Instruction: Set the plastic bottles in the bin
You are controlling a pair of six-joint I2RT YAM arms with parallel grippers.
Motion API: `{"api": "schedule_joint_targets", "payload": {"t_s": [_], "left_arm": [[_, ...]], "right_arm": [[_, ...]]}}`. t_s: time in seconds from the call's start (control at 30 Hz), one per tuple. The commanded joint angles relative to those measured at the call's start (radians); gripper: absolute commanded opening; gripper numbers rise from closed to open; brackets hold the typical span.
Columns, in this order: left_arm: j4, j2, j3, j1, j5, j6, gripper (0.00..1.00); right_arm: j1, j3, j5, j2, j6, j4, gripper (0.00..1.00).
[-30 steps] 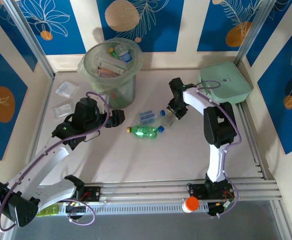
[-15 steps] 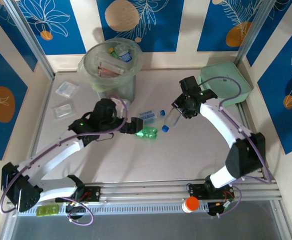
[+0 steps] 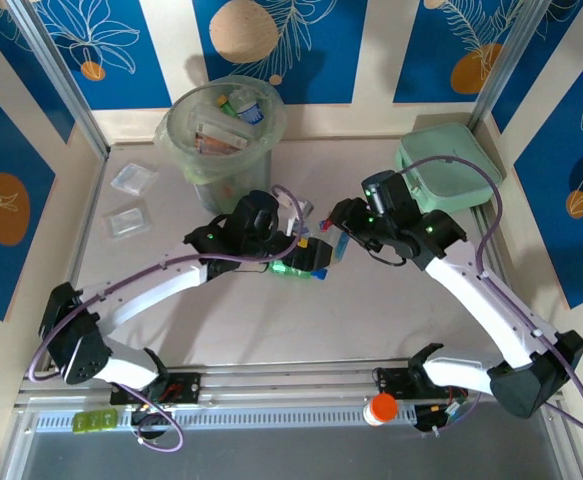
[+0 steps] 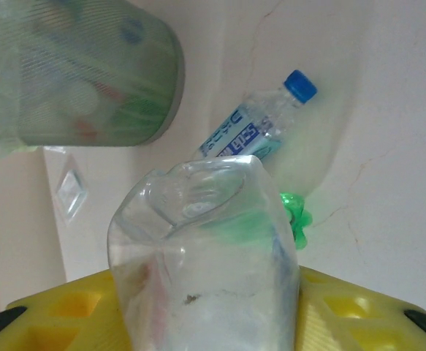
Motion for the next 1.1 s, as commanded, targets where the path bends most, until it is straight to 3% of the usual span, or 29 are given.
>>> {"api": "schedule_joint_targets", "payload": {"t_s": [0.0, 0.23, 0.53, 0.63, 0.77, 1.07], "left_arm": [[0.040, 0.012, 0.030, -0.012, 0.020, 0.017, 0.92], [0.114, 0.042, 0.038, -0.028, 0.073, -0.015, 0.71], [0.145, 0.059, 0.039, -0.042, 0.105, -0.027, 0.53], [0.125, 0.051, 0.047, -0.042, 0.086, -0.017, 0.51], [0.106, 0.043, 0.055, -0.036, 0.066, -0.018, 0.51], [-0.030, 0.008, 0.167, 0.087, -0.057, -0.038, 0.44]], "right_arm": [[0.025, -0.019, -0.017, -0.024, 0.013, -0.001, 0.49], [0.047, -0.061, -0.024, -0.064, 0.040, 0.031, 0.50], [0.037, -0.086, -0.038, -0.085, 0.060, 0.046, 0.52], [0.032, -0.096, -0.038, -0.101, 0.056, 0.054, 0.64], [0.011, -0.109, -0.027, -0.140, 0.044, 0.051, 0.99], [-0.116, -0.041, -0.007, -0.288, -0.087, -0.046, 1.00]]}}
